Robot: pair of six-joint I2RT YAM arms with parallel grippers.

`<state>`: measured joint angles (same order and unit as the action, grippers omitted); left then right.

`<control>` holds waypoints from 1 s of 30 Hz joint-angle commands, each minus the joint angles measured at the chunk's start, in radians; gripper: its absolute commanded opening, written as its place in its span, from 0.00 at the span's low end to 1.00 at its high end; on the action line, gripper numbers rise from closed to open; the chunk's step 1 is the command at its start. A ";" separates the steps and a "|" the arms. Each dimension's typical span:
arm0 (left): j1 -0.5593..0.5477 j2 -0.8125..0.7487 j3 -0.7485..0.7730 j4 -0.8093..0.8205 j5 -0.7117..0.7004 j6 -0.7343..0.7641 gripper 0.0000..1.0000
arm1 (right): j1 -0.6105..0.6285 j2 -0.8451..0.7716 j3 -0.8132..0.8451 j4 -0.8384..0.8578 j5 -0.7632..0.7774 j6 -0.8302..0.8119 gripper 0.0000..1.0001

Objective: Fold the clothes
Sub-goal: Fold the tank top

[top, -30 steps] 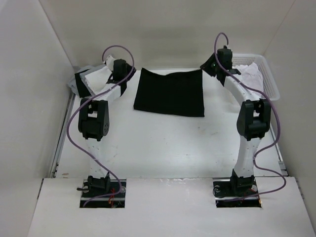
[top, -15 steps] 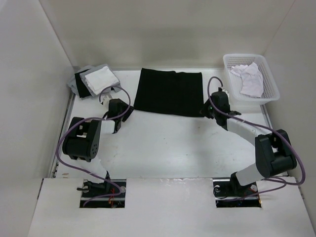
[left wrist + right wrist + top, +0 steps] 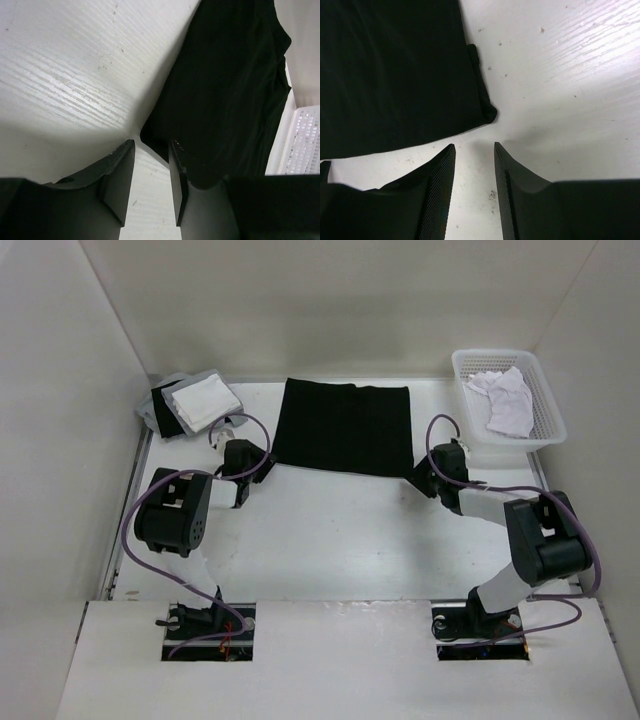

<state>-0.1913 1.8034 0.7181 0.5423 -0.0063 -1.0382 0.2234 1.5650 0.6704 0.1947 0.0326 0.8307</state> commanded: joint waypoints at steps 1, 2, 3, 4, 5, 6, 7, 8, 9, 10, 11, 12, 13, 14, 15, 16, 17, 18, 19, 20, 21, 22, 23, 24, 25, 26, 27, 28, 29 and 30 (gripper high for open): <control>-0.003 0.023 0.030 -0.002 0.000 -0.008 0.31 | -0.003 0.026 0.021 0.086 -0.013 0.045 0.42; -0.003 0.031 0.030 -0.002 -0.001 -0.014 0.29 | -0.003 0.035 0.026 0.087 -0.013 0.059 0.42; -0.001 0.036 0.032 -0.001 -0.001 -0.017 0.27 | -0.003 0.038 0.026 0.092 -0.011 0.070 0.42; -0.001 0.039 0.032 -0.001 -0.001 -0.020 0.24 | 0.000 0.038 0.023 0.101 -0.004 0.085 0.42; -0.001 0.042 0.032 -0.002 -0.003 -0.023 0.23 | 0.000 0.040 0.017 0.115 0.000 0.097 0.42; -0.003 0.045 0.034 0.001 -0.009 -0.028 0.22 | 0.001 0.041 0.011 0.129 0.000 0.110 0.42; -0.003 0.048 0.038 -0.001 -0.011 -0.029 0.20 | 0.001 0.041 0.006 0.143 0.000 0.120 0.42; -0.003 0.051 0.044 -0.001 -0.011 -0.029 0.19 | 0.001 0.043 0.001 0.152 -0.002 0.126 0.42; -0.003 0.056 0.049 0.002 -0.011 -0.029 0.17 | 0.001 0.043 0.000 0.155 -0.002 0.128 0.42; -0.004 0.060 0.055 0.004 -0.011 -0.031 0.14 | 0.001 0.043 0.000 0.155 0.001 0.128 0.42; -0.004 0.063 0.057 0.005 -0.014 -0.034 0.10 | 0.001 0.041 -0.003 0.158 0.003 0.128 0.42; -0.004 0.063 0.055 0.007 -0.020 -0.042 0.06 | 0.001 0.038 -0.006 0.158 0.006 0.130 0.42; 0.000 0.054 0.046 0.010 -0.030 -0.048 0.03 | 0.001 0.036 -0.009 0.158 0.012 0.130 0.42; 0.000 0.044 0.034 0.016 -0.037 -0.049 0.01 | 0.001 0.035 -0.009 0.154 0.015 0.130 0.42; 0.006 0.027 0.020 0.022 -0.043 -0.046 0.00 | 0.001 0.035 -0.008 0.150 0.015 0.130 0.43; 0.019 0.007 0.000 0.025 -0.049 -0.045 0.00 | 0.003 0.035 -0.008 0.150 0.016 0.130 0.44; 0.031 -0.013 -0.021 0.028 -0.057 -0.042 0.00 | 0.006 0.036 -0.006 0.150 0.018 0.130 0.45; 0.045 -0.030 -0.046 0.031 -0.060 -0.040 0.00 | 0.009 0.043 0.000 0.147 0.018 0.131 0.46; 0.059 -0.047 -0.071 0.038 -0.057 -0.045 0.00 | 0.012 0.047 0.004 0.144 0.012 0.134 0.46; 0.072 -0.065 -0.098 0.044 -0.049 -0.048 0.00 | 0.021 0.052 0.009 0.140 0.012 0.139 0.46; 0.082 -0.081 -0.121 0.050 -0.044 -0.046 0.00 | 0.032 0.052 0.012 0.138 0.015 0.139 0.45; 0.088 -0.097 -0.144 0.051 -0.040 -0.046 0.00 | 0.044 0.053 0.014 0.134 0.018 0.140 0.45; 0.094 -0.111 -0.161 0.051 -0.038 -0.043 0.00 | 0.055 0.056 0.015 0.130 0.020 0.143 0.45; 0.103 -0.130 -0.186 0.053 -0.035 -0.039 0.00 | 0.066 0.058 0.015 0.127 0.020 0.148 0.45; 0.115 -0.150 -0.207 0.053 -0.035 -0.033 0.00 | 0.076 0.059 0.012 0.127 0.021 0.154 0.45; 0.129 -0.168 -0.227 0.053 -0.035 -0.029 0.00 | 0.087 0.061 0.008 0.127 0.029 0.159 0.45; 0.141 -0.183 -0.242 0.053 -0.035 -0.028 0.00 | 0.095 0.063 0.003 0.130 0.033 0.165 0.45; 0.148 -0.196 -0.250 0.051 -0.034 -0.028 0.00 | 0.104 0.066 0.000 0.135 0.036 0.171 0.45; 0.151 -0.203 -0.253 0.045 -0.034 -0.028 0.00 | 0.115 0.072 -0.002 0.138 0.036 0.176 0.45; 0.151 -0.208 -0.253 0.044 -0.032 -0.026 0.00 | 0.127 0.076 0.000 0.138 0.036 0.179 0.45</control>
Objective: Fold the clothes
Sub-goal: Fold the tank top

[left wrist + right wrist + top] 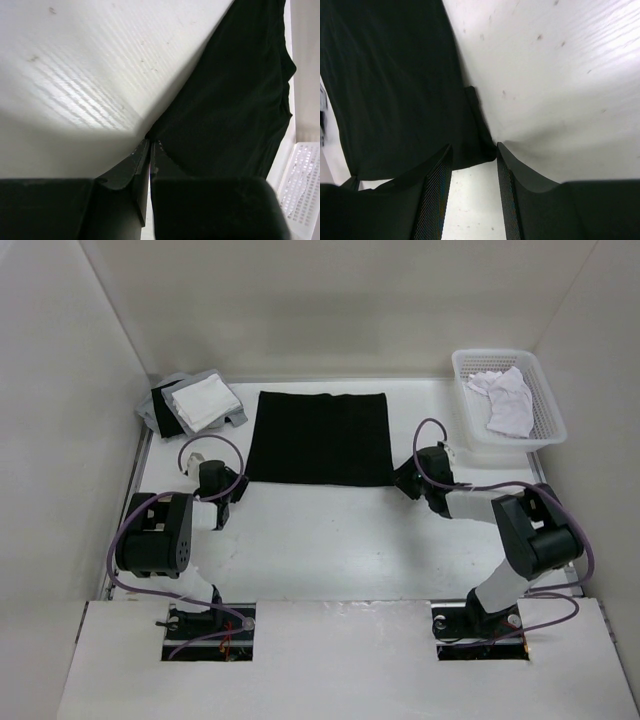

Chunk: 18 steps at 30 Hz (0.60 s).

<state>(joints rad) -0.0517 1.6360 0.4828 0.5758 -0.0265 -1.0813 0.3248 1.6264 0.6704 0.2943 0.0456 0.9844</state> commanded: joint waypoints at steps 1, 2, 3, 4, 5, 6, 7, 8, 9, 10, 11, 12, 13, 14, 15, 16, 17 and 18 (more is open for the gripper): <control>0.010 -0.042 -0.016 0.010 -0.010 0.018 0.00 | 0.033 0.019 0.000 0.039 0.026 0.025 0.45; 0.006 -0.042 -0.015 0.010 -0.009 0.018 0.00 | 0.041 0.027 0.000 0.039 0.034 0.028 0.45; 0.006 -0.038 -0.010 0.010 -0.009 0.018 0.00 | 0.046 0.032 0.000 0.039 0.039 0.030 0.45; 0.006 -0.033 -0.007 0.010 -0.007 0.018 0.00 | 0.047 0.038 0.000 0.040 0.042 0.031 0.45; 0.005 -0.028 -0.006 0.013 -0.003 0.017 0.00 | 0.049 0.043 -0.002 0.042 0.042 0.036 0.44; 0.005 -0.025 -0.006 0.016 0.003 0.014 0.00 | 0.049 0.044 -0.006 0.046 0.043 0.042 0.42; 0.006 -0.022 -0.006 0.018 0.007 0.012 0.00 | 0.049 0.044 -0.012 0.049 0.046 0.046 0.40; 0.008 -0.022 -0.006 0.019 0.008 0.011 0.00 | 0.049 0.043 -0.014 0.052 0.053 0.048 0.38; 0.008 -0.022 -0.006 0.019 0.008 0.011 0.00 | 0.049 0.040 -0.018 0.054 0.063 0.053 0.35; 0.006 -0.022 -0.004 0.019 0.007 0.011 0.00 | 0.049 0.035 -0.026 0.054 0.071 0.060 0.34; 0.006 -0.024 -0.004 0.019 0.007 0.011 0.00 | 0.049 0.030 -0.035 0.054 0.079 0.068 0.34; 0.006 -0.025 -0.003 0.019 0.007 0.011 0.00 | 0.050 0.024 -0.044 0.052 0.083 0.071 0.35; 0.006 -0.028 -0.004 0.018 0.007 0.011 0.00 | 0.050 0.012 -0.057 0.052 0.085 0.076 0.35; 0.008 -0.031 -0.006 0.016 0.004 0.011 0.00 | 0.050 -0.003 -0.071 0.049 0.088 0.079 0.36; 0.010 -0.033 -0.007 0.016 0.004 0.011 0.00 | 0.050 -0.022 -0.080 0.045 0.094 0.079 0.37; 0.010 -0.033 -0.007 0.015 0.004 0.011 0.00 | 0.050 -0.039 -0.089 0.040 0.100 0.077 0.38; 0.010 -0.033 -0.007 0.015 0.002 0.011 0.00 | 0.050 -0.054 -0.097 0.031 0.106 0.077 0.39; 0.008 -0.033 -0.006 0.015 0.000 0.011 0.00 | 0.050 -0.065 -0.101 0.023 0.111 0.077 0.40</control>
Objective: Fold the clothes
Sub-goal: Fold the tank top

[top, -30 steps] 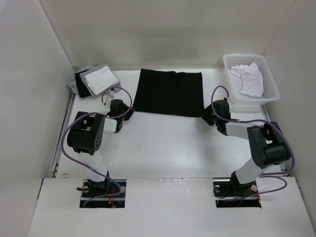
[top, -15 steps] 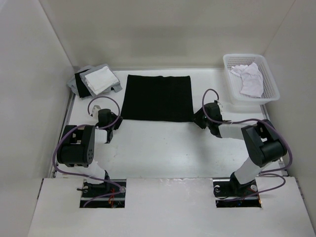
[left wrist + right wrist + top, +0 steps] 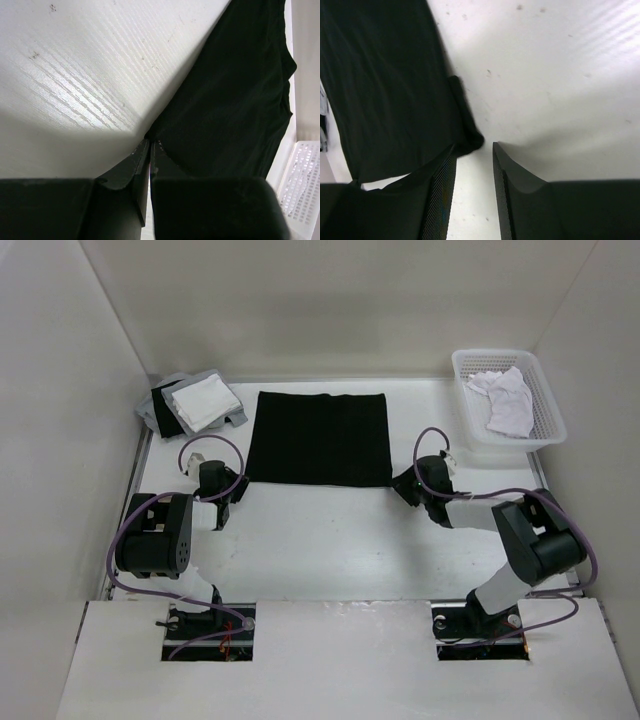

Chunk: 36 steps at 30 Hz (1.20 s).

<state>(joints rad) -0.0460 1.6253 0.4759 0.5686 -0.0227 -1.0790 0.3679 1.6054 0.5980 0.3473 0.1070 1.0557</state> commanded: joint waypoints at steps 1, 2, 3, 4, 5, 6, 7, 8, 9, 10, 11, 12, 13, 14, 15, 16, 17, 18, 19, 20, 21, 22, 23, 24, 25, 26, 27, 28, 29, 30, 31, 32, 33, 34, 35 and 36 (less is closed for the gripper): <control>-0.001 -0.021 0.003 0.022 -0.003 0.008 0.00 | 0.007 -0.048 -0.030 -0.033 0.051 0.004 0.40; -0.001 -0.021 0.004 0.022 -0.003 0.007 0.00 | 0.009 -0.048 -0.032 -0.033 0.051 0.004 0.40; -0.001 -0.021 0.004 0.022 -0.005 0.007 0.00 | 0.010 -0.045 -0.032 -0.031 0.046 0.004 0.40; -0.001 -0.021 0.006 0.022 -0.005 0.007 0.00 | 0.010 -0.035 -0.029 -0.022 0.039 0.007 0.40; -0.002 -0.019 0.007 0.020 -0.005 0.007 0.00 | 0.012 -0.022 -0.021 -0.019 0.037 0.006 0.40; -0.002 -0.019 0.007 0.020 -0.005 0.007 0.00 | 0.013 0.000 -0.009 -0.015 0.033 0.006 0.40; -0.004 -0.019 0.009 0.020 -0.005 0.007 0.00 | 0.013 0.013 -0.001 -0.011 0.031 0.006 0.39; -0.004 -0.021 0.009 0.020 -0.005 0.007 0.00 | 0.013 0.031 0.008 -0.002 0.031 0.006 0.38; -0.004 -0.022 0.009 0.020 -0.005 0.007 0.00 | 0.013 0.048 0.016 0.005 0.034 0.007 0.38; -0.004 -0.024 0.007 0.020 -0.005 0.007 0.00 | 0.013 0.063 0.022 0.015 0.031 0.007 0.36; -0.002 -0.025 0.007 0.019 -0.006 0.007 0.00 | 0.013 0.076 0.028 0.028 0.028 0.009 0.33; -0.002 -0.025 0.007 0.019 -0.006 0.007 0.00 | 0.013 0.085 0.034 0.035 0.026 0.010 0.30; -0.002 -0.027 0.007 0.019 -0.006 0.007 0.00 | 0.013 0.083 0.036 0.033 0.029 0.015 0.26; -0.002 -0.027 0.007 0.019 -0.006 0.007 0.00 | 0.013 0.082 0.037 0.038 0.033 0.015 0.21; -0.002 -0.027 0.007 0.020 -0.008 0.007 0.00 | 0.013 0.085 0.045 0.033 0.027 0.013 0.15; -0.005 -0.027 0.007 0.020 -0.008 0.007 0.00 | 0.013 0.087 0.051 0.032 0.019 0.012 0.10; -0.005 -0.028 0.007 0.022 -0.008 0.007 0.00 | 0.013 0.087 0.052 0.032 0.008 0.010 0.06; -0.007 -0.033 0.006 0.024 -0.008 0.004 0.00 | 0.013 0.085 0.052 0.036 0.005 0.007 0.03; -0.008 -0.042 0.004 0.025 -0.005 0.002 0.00 | 0.013 0.073 0.049 0.039 0.005 0.003 0.00; -0.010 -0.057 0.003 0.025 0.000 -0.001 0.00 | 0.013 0.053 0.042 0.041 0.010 0.000 0.00; -0.015 -0.083 0.000 0.021 0.001 -0.001 0.00 | 0.013 0.022 0.031 0.041 0.016 -0.008 0.00; -0.019 -0.117 -0.005 0.016 0.000 -0.001 0.00 | 0.021 -0.019 0.017 0.036 0.025 -0.019 0.00; -0.022 -0.163 -0.013 0.007 0.001 -0.002 0.00 | 0.032 -0.074 0.000 0.027 0.033 -0.031 0.00; -0.025 -0.220 -0.020 -0.012 0.001 -0.005 0.00 | 0.039 -0.146 -0.019 0.007 0.040 -0.048 0.00; -0.031 -0.292 -0.025 -0.041 -0.003 -0.007 0.00 | 0.051 -0.227 -0.033 -0.032 0.051 -0.068 0.00; -0.039 -0.377 -0.026 -0.083 -0.008 -0.006 0.00 | 0.067 -0.319 -0.043 -0.088 0.068 -0.089 0.00; -0.044 -0.466 -0.022 -0.132 -0.009 -0.006 0.00 | 0.085 -0.420 -0.044 -0.159 0.094 -0.115 0.00; -0.048 -0.564 -0.010 -0.189 -0.011 -0.001 0.00 | 0.111 -0.531 -0.035 -0.242 0.126 -0.143 0.00; -0.051 -0.669 0.007 -0.249 -0.019 0.004 0.00 | 0.133 -0.611 -0.023 -0.308 0.155 -0.164 0.00; -0.056 -0.768 0.030 -0.313 -0.029 0.013 0.00 | 0.165 -0.715 0.003 -0.405 0.196 -0.189 0.00; -0.059 -0.860 0.064 -0.385 -0.040 0.027 0.00 | 0.202 -0.808 0.040 -0.497 0.241 -0.209 0.00; -0.061 -0.943 0.102 -0.451 -0.051 0.043 0.00 | 0.241 -0.891 0.086 -0.586 0.285 -0.224 0.00; -0.065 -1.014 0.143 -0.513 -0.059 0.059 0.00 | 0.286 -0.962 0.138 -0.667 0.333 -0.238 0.00; -0.067 -1.074 0.188 -0.570 -0.062 0.074 0.00 | 0.338 -1.019 0.195 -0.739 0.382 -0.247 0.00; -0.070 -1.119 0.231 -0.614 -0.066 0.091 0.00 | 0.395 -1.057 0.259 -0.802 0.431 -0.255 0.00; -0.073 -1.152 0.269 -0.654 -0.068 0.105 0.00 | 0.454 -1.079 0.323 -0.859 0.482 -0.264 0.00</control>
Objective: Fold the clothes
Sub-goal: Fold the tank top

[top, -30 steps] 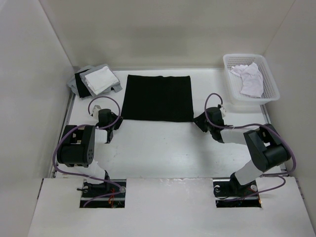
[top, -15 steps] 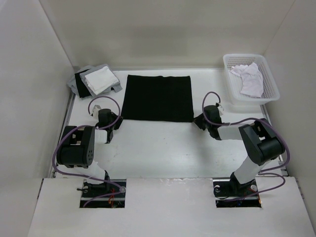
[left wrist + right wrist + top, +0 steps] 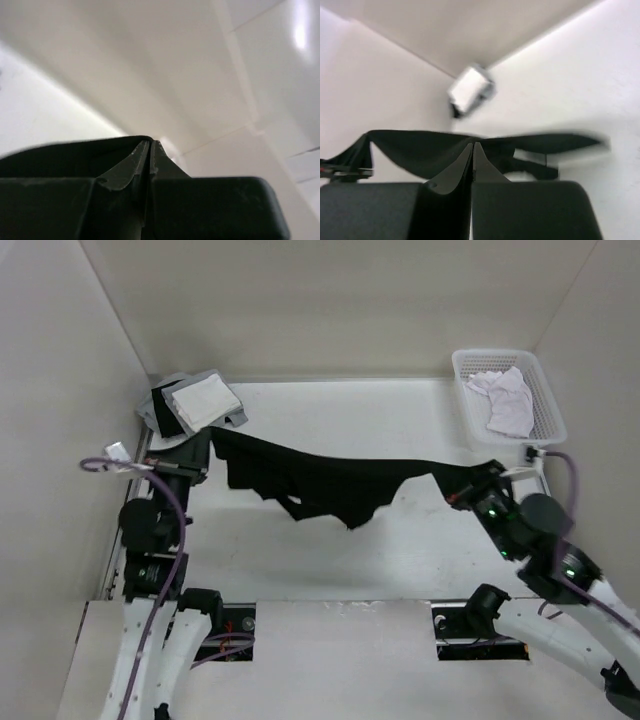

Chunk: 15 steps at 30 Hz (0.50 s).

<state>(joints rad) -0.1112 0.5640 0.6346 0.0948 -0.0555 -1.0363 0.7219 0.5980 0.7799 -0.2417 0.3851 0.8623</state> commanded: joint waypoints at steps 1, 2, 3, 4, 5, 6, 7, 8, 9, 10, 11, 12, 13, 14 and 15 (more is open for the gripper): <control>-0.009 -0.111 0.149 -0.213 -0.032 0.071 0.00 | 0.165 -0.081 0.197 -0.313 0.254 -0.081 0.00; -0.012 -0.122 0.178 -0.242 -0.029 0.079 0.00 | 0.229 -0.079 0.246 -0.347 0.300 -0.088 0.00; -0.014 -0.127 0.197 -0.265 -0.026 0.081 0.00 | 0.288 -0.069 0.283 -0.370 0.339 -0.092 0.00; -0.017 -0.131 0.204 -0.277 -0.024 0.084 0.00 | 0.340 -0.057 0.306 -0.381 0.372 -0.100 0.00; -0.017 -0.131 0.205 -0.286 -0.026 0.087 0.00 | 0.378 -0.040 0.317 -0.383 0.409 -0.111 0.00; -0.015 -0.125 0.195 -0.291 -0.023 0.084 0.00 | 0.406 -0.018 0.321 -0.377 0.429 -0.120 0.00; -0.015 -0.121 0.186 -0.293 -0.018 0.081 0.00 | 0.418 0.002 0.323 -0.366 0.432 -0.126 0.00; -0.015 -0.107 0.172 -0.293 -0.018 0.085 0.00 | 0.405 0.025 0.315 -0.352 0.417 -0.131 0.00; -0.012 -0.089 0.156 -0.290 -0.018 0.087 0.00 | 0.373 0.048 0.300 -0.332 0.391 -0.137 0.00; -0.008 -0.064 0.133 -0.281 -0.011 0.081 0.00 | 0.322 0.071 0.283 -0.309 0.352 -0.143 0.00; -0.005 -0.038 0.111 -0.270 -0.006 0.081 0.00 | 0.264 0.092 0.257 -0.279 0.290 -0.147 0.00; 0.001 -0.006 0.088 -0.253 -0.007 0.085 0.00 | 0.210 0.109 0.231 -0.248 0.234 -0.149 0.00; 0.008 0.029 0.059 -0.227 0.000 0.079 0.00 | 0.129 0.135 0.198 -0.198 0.150 -0.154 0.00; 0.014 0.072 0.036 -0.195 0.003 0.078 0.00 | 0.045 0.166 0.162 -0.147 0.055 -0.154 0.00; 0.021 0.127 0.011 -0.158 -0.001 0.084 0.00 | -0.035 0.207 0.132 -0.096 -0.044 -0.154 0.00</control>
<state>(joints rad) -0.1081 0.5896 0.7067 -0.1108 -0.0662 -0.9714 0.8295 0.7444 0.9714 -0.4500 0.5564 0.7361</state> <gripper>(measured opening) 0.015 0.005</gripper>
